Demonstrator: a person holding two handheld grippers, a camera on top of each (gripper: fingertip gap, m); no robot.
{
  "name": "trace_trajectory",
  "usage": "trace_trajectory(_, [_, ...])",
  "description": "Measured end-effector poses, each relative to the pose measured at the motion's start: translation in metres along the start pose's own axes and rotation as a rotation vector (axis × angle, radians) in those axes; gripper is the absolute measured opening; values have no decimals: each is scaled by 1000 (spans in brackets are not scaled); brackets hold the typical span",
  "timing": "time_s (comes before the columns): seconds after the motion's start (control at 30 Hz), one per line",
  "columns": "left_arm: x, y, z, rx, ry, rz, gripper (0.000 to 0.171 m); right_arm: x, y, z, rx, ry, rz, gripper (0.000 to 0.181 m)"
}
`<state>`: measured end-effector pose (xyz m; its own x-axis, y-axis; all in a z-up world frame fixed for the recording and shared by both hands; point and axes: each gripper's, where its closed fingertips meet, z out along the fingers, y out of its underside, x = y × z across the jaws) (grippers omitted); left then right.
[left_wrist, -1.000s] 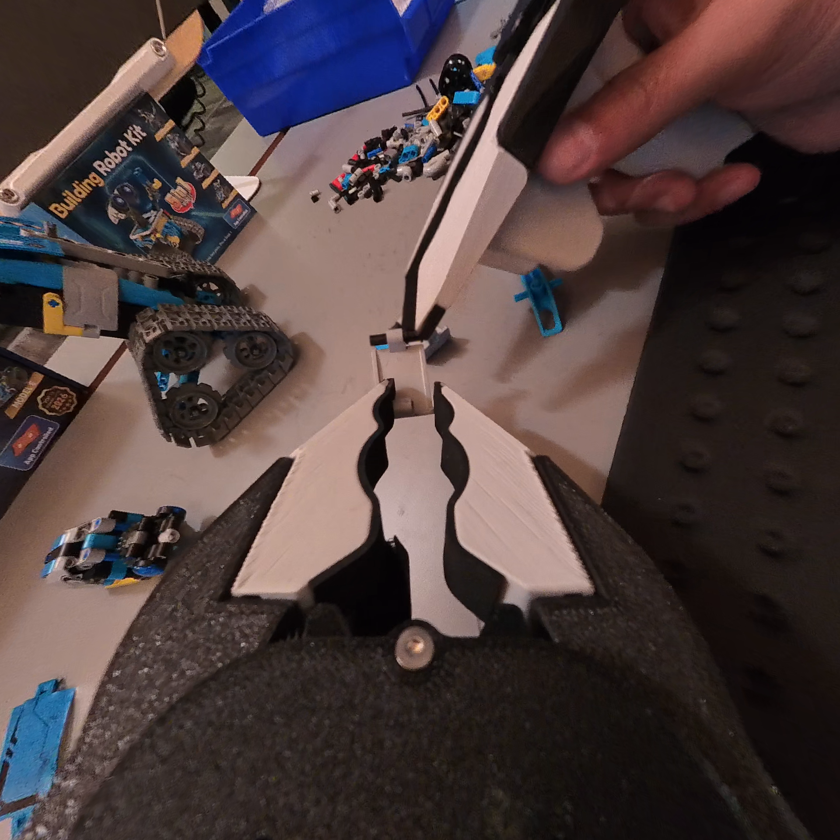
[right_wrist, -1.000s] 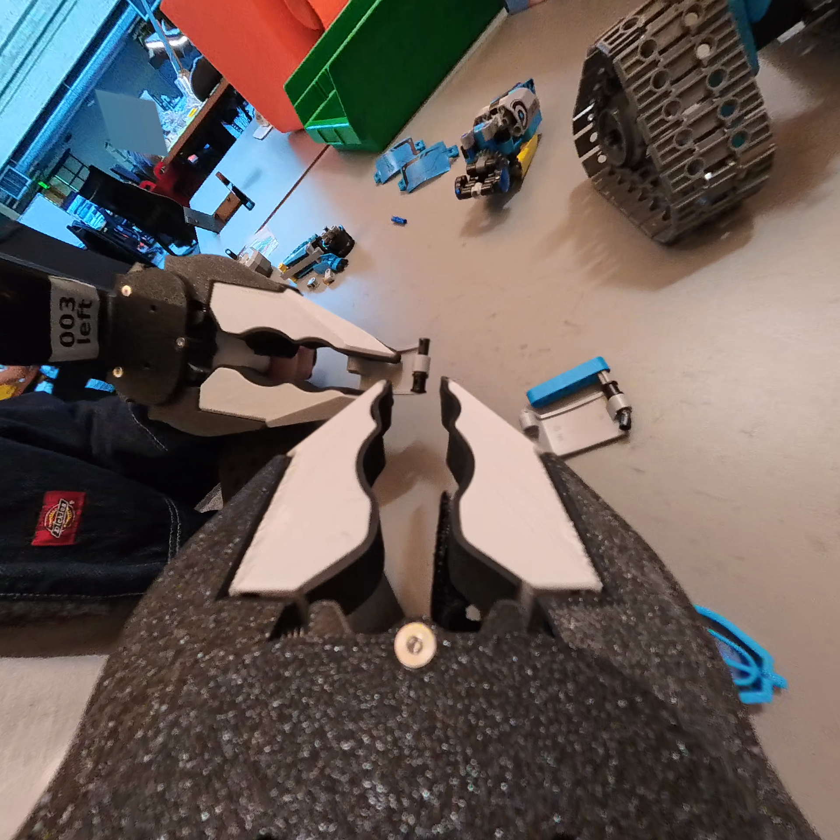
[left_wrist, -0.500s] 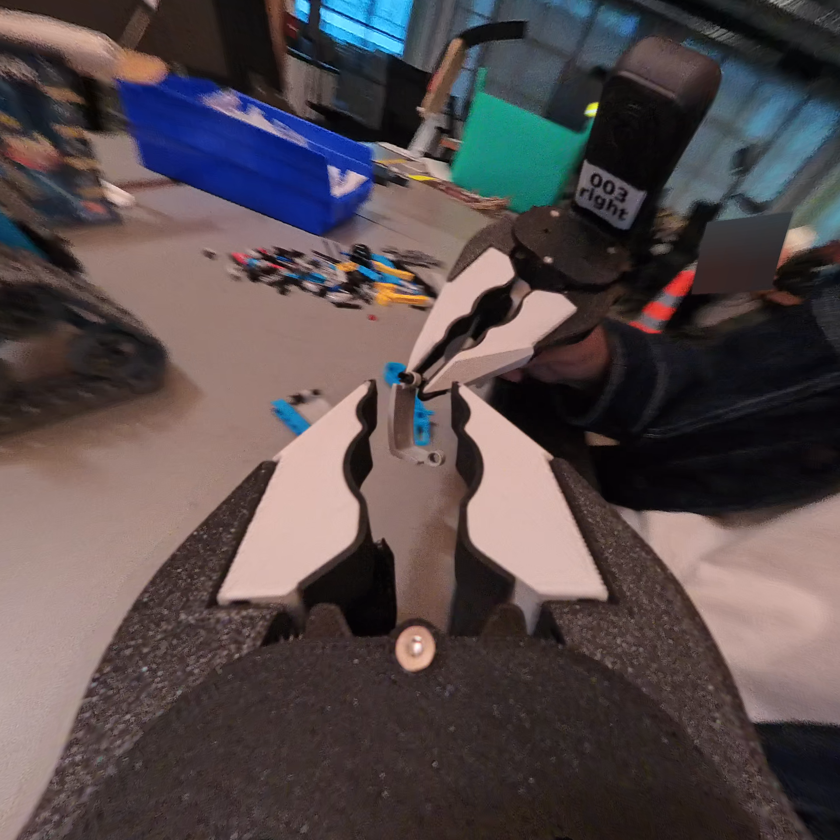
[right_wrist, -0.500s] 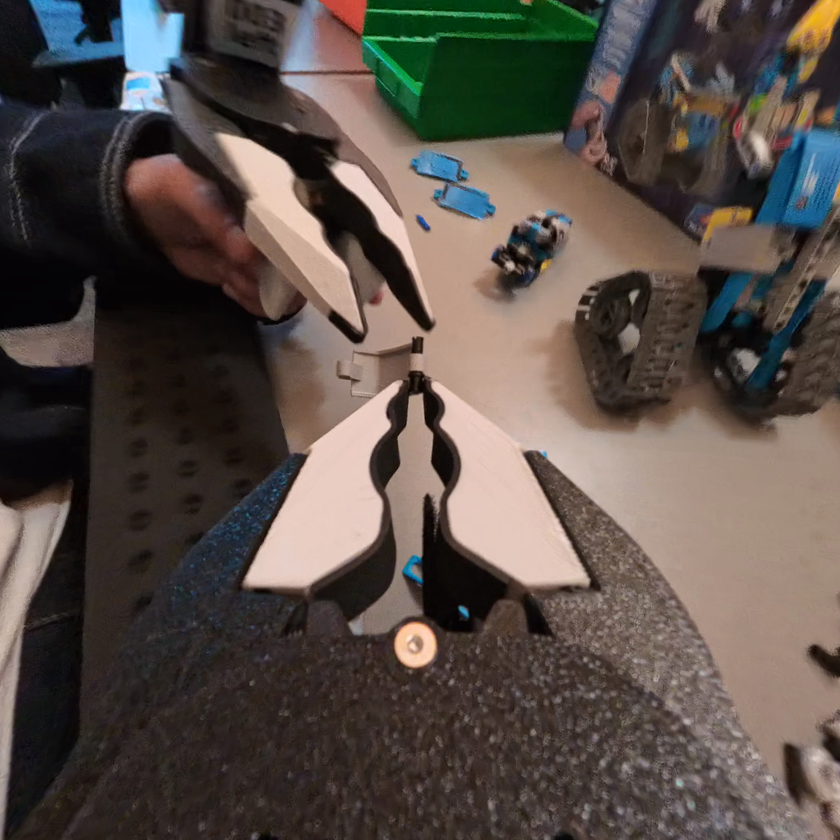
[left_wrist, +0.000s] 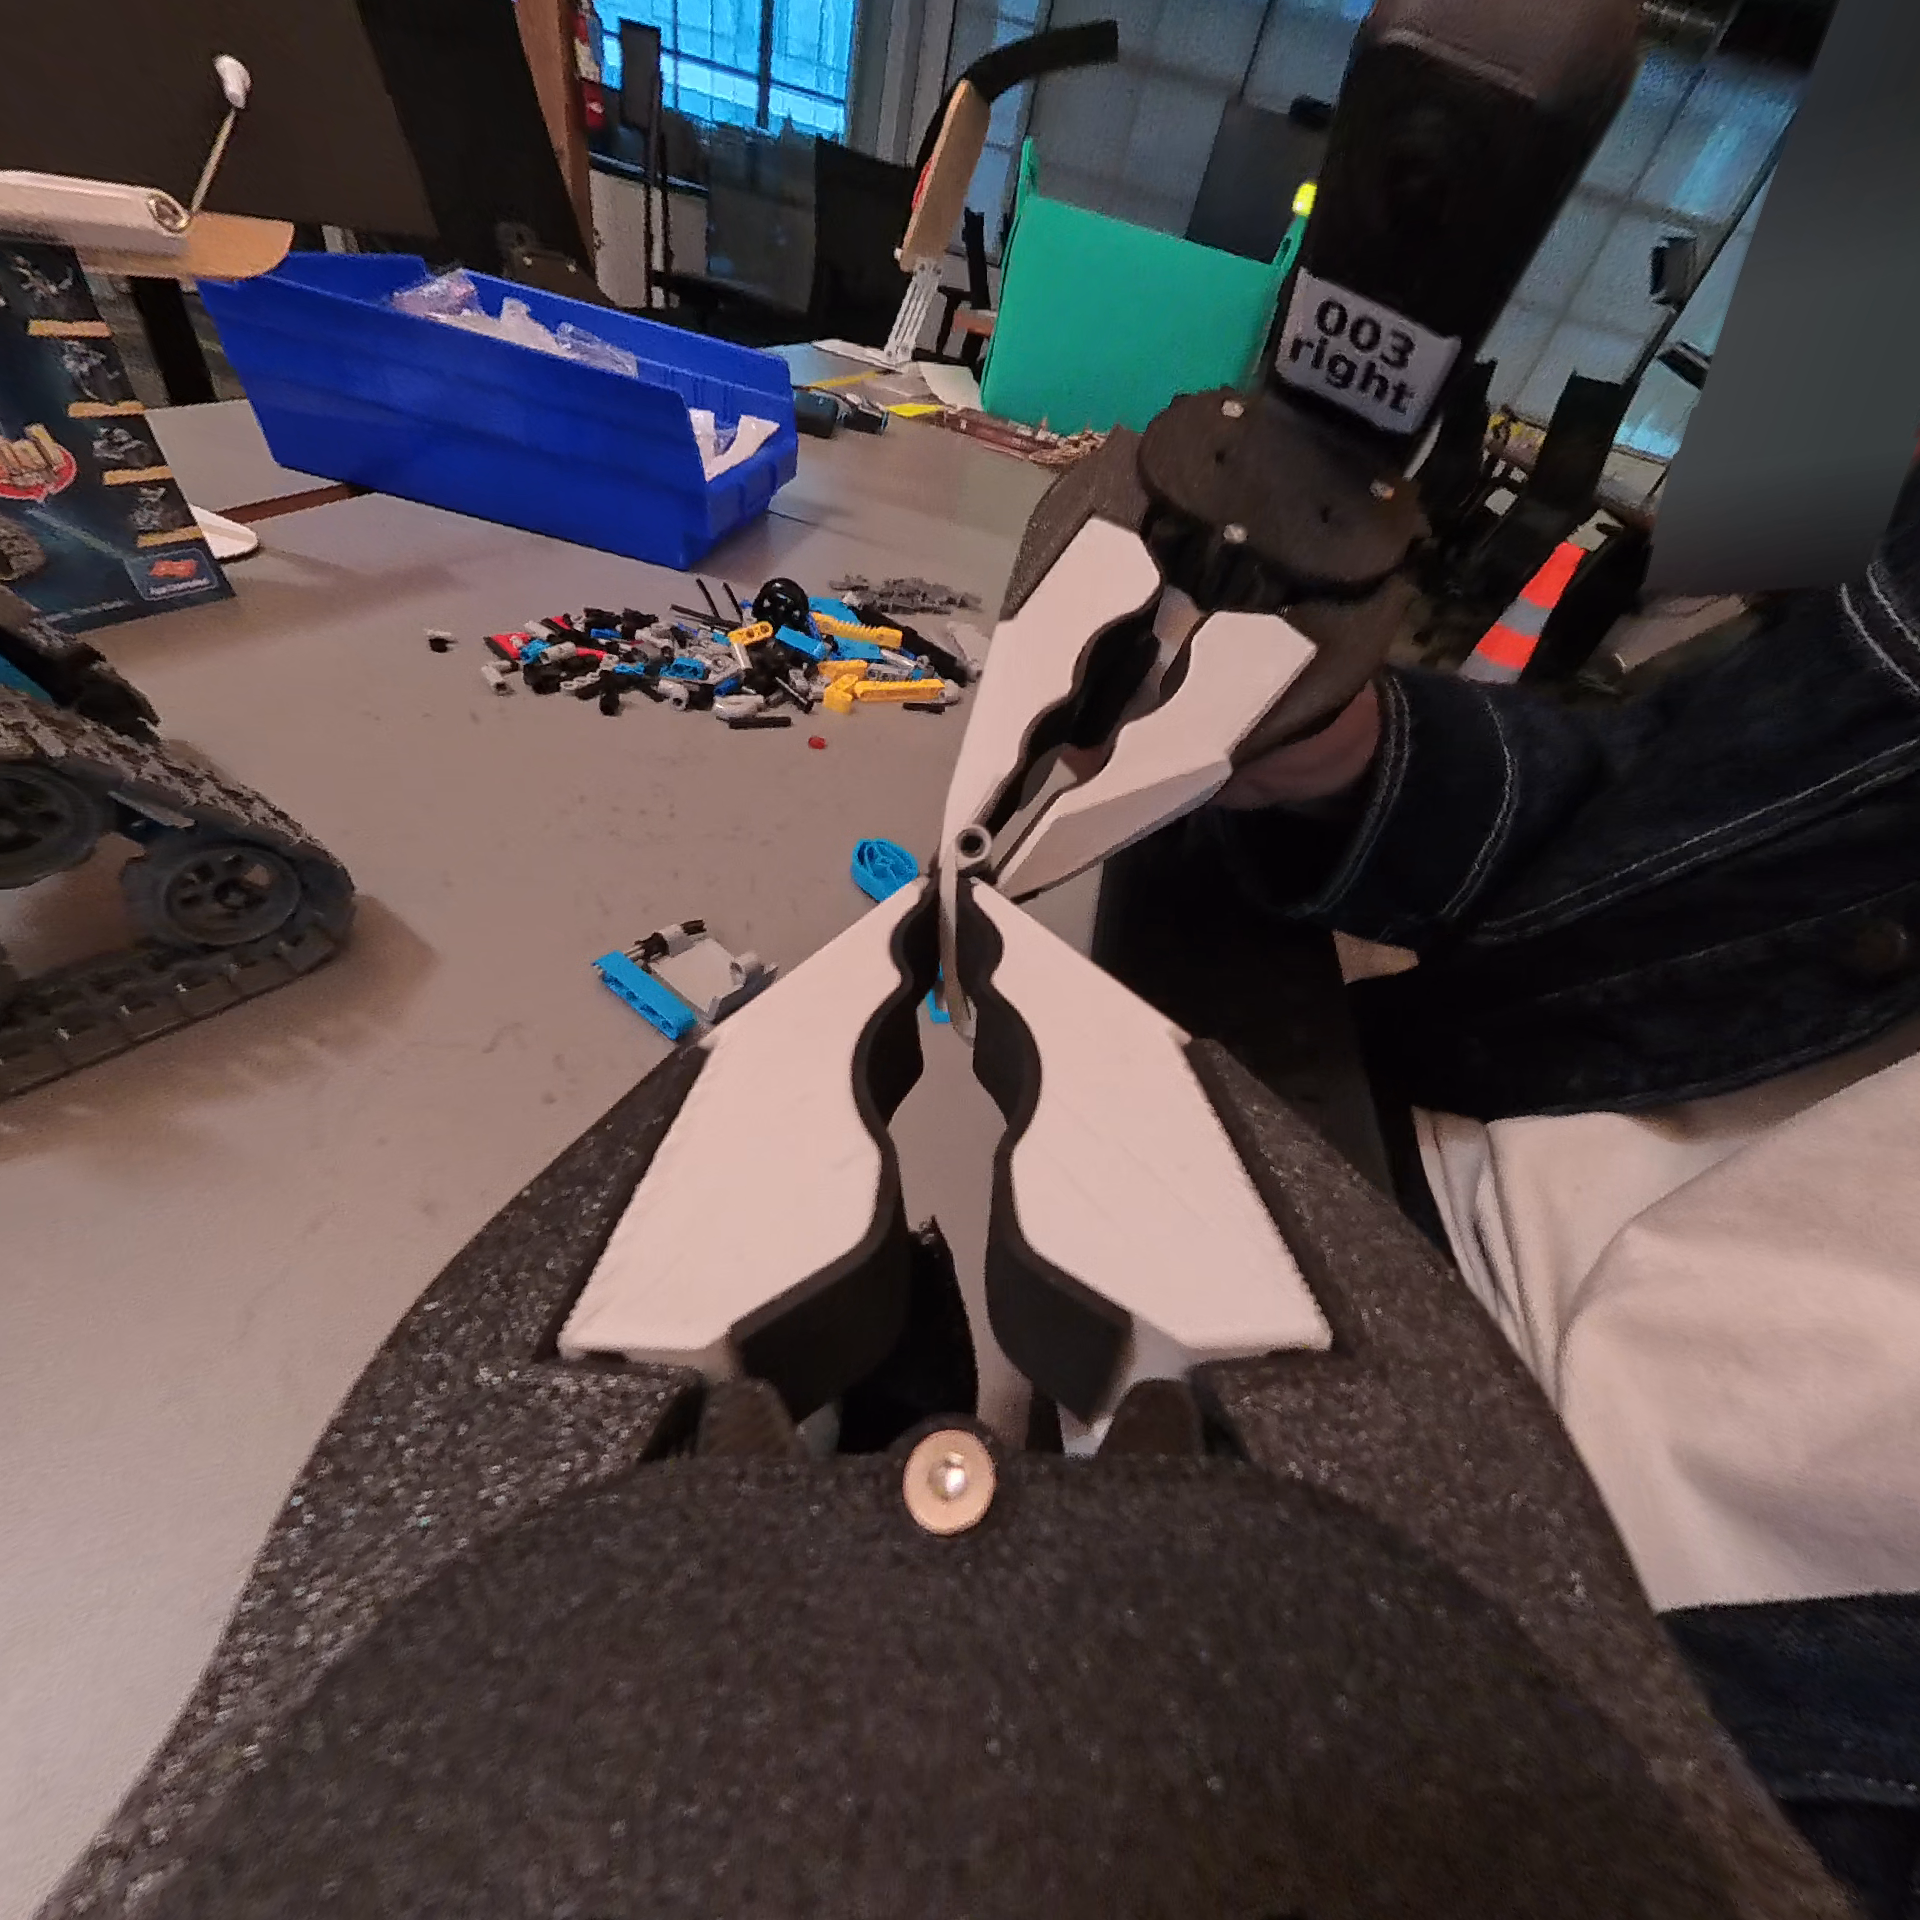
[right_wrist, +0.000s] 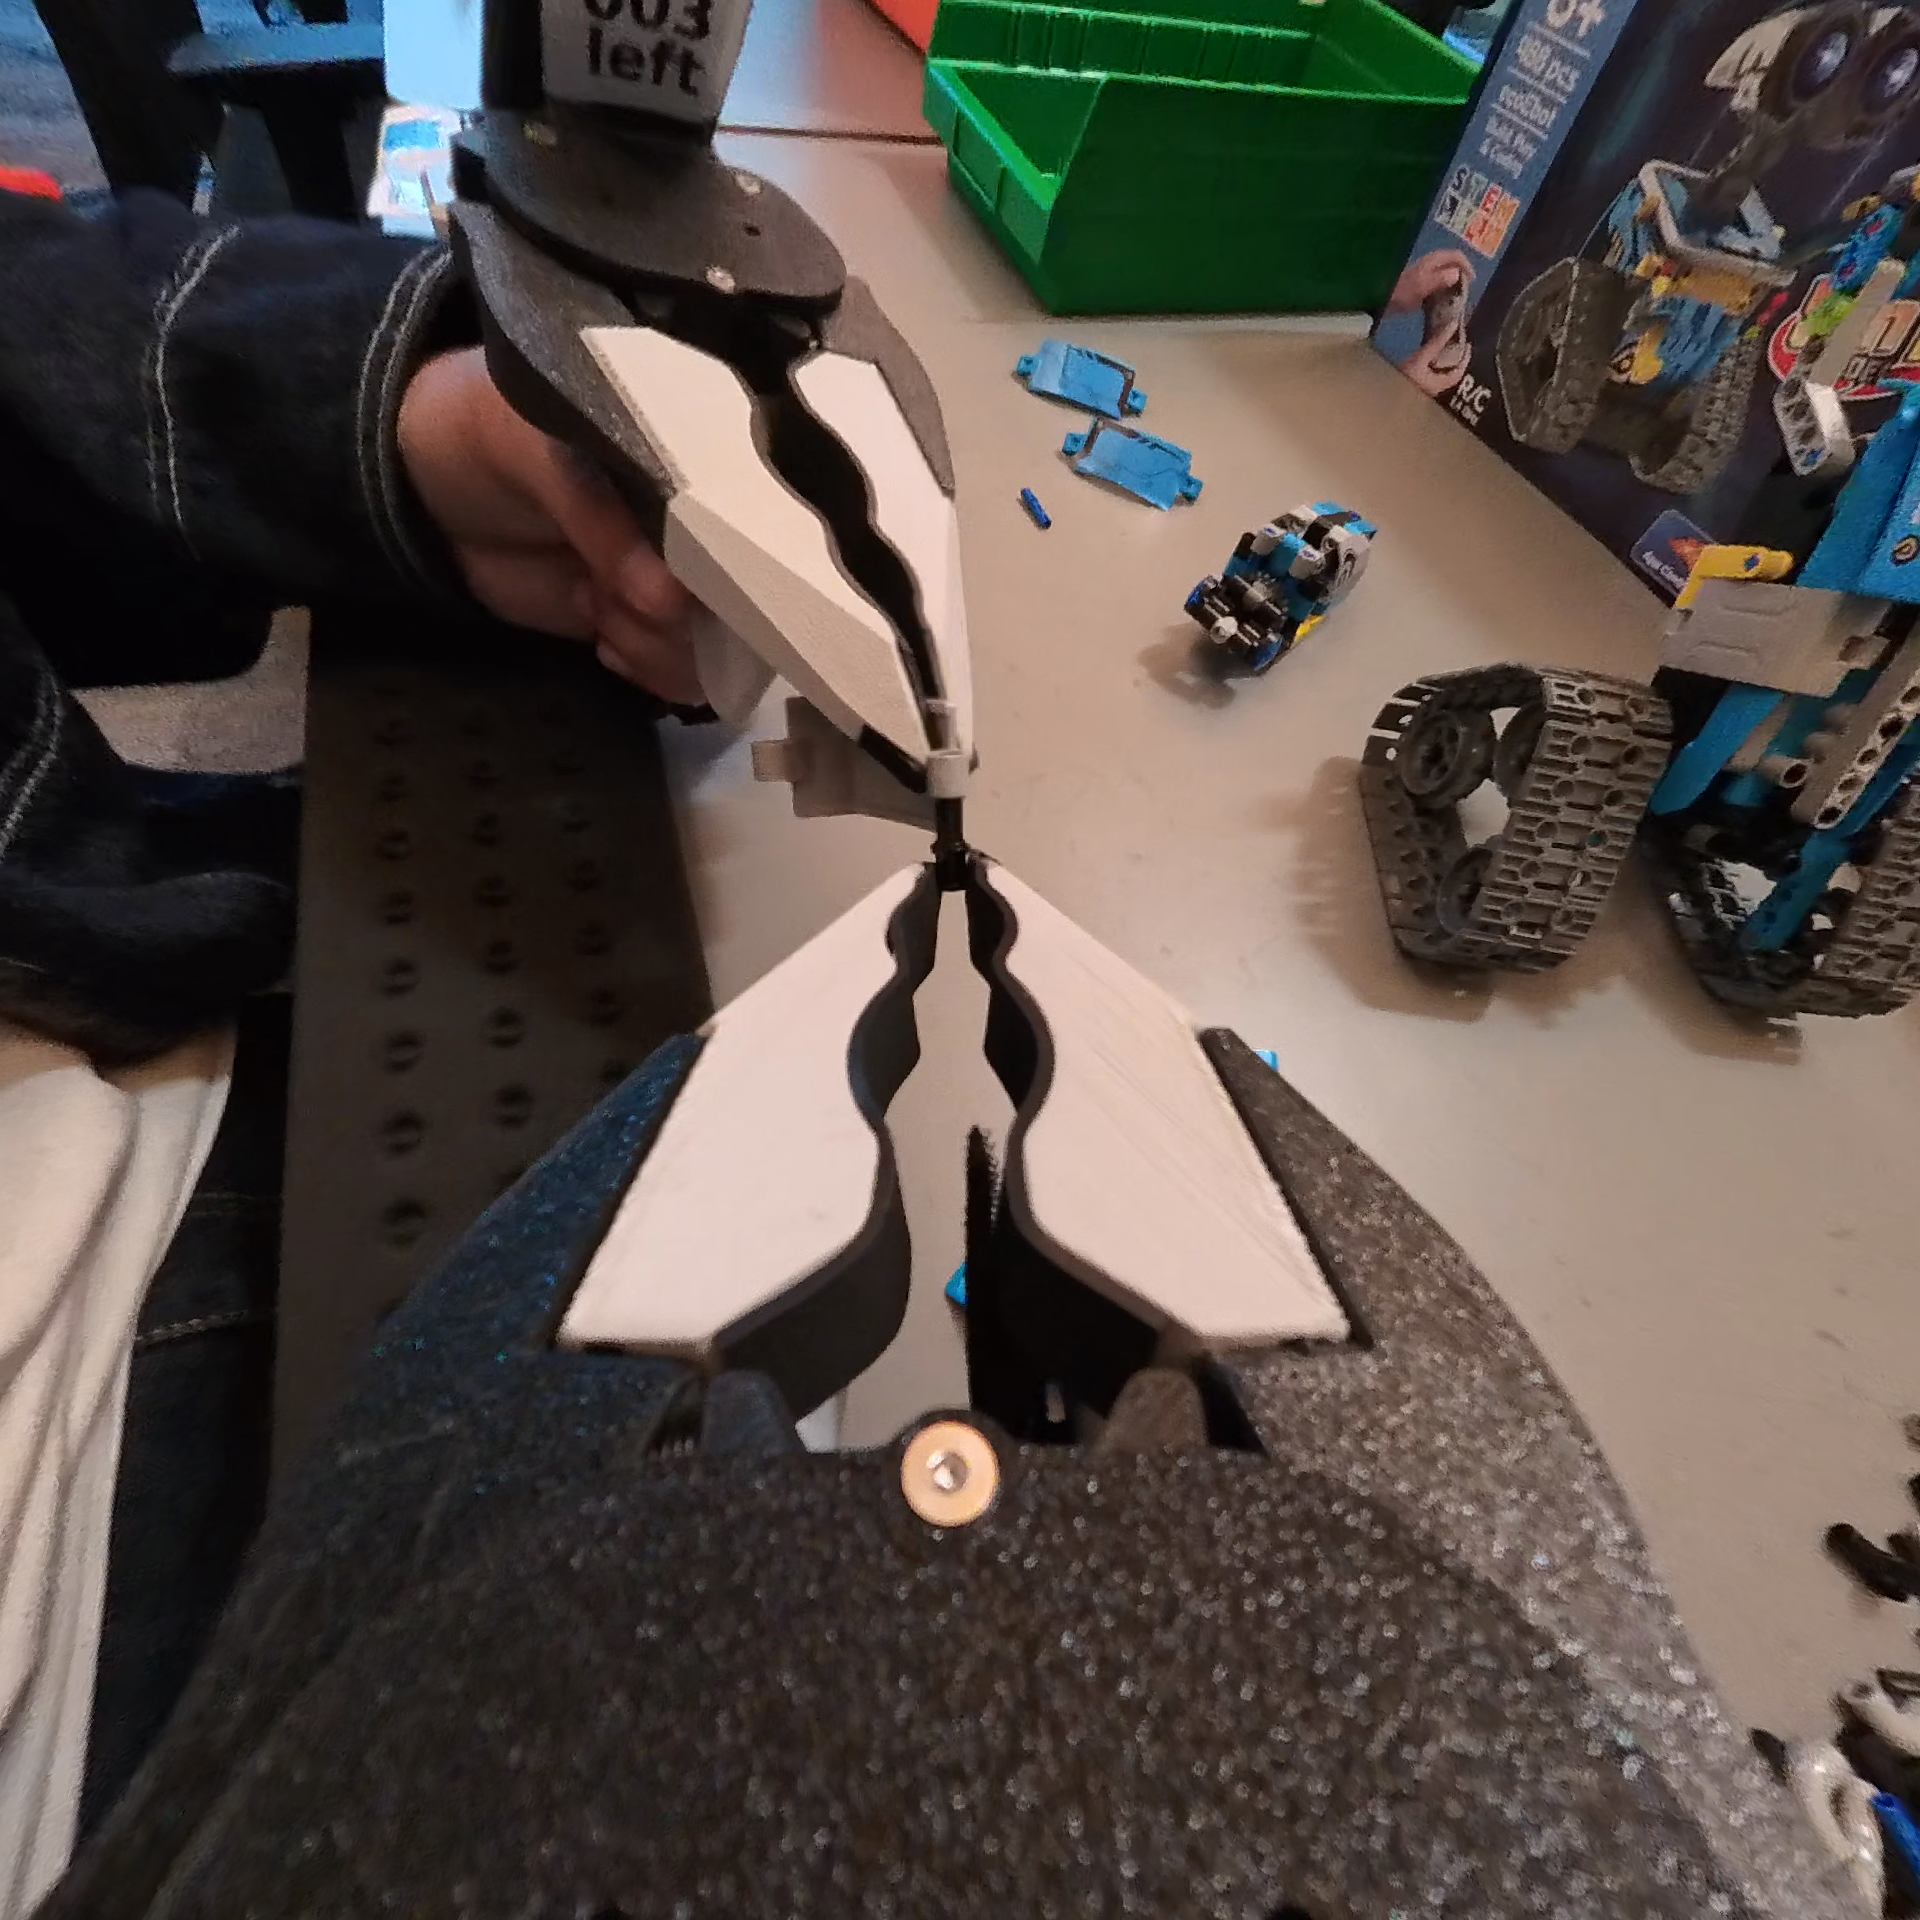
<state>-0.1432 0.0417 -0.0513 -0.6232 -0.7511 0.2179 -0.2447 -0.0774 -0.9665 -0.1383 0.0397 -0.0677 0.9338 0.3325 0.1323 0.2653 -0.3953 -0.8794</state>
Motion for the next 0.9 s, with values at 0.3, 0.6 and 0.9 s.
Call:
trace_trajectory(0.3, [-24,-9,-21,78,-51,-93,0,26,71,-24,-243,5,178,4])
trace_trajectory(0.6, [-31,1,-11,26,-98,-106,1,178,210,-204,-547,680,414,5])
trace_trajectory(0.9, [-30,7,-5,-1,-78,-147,1,181,239,-270,-567,780,473,20])
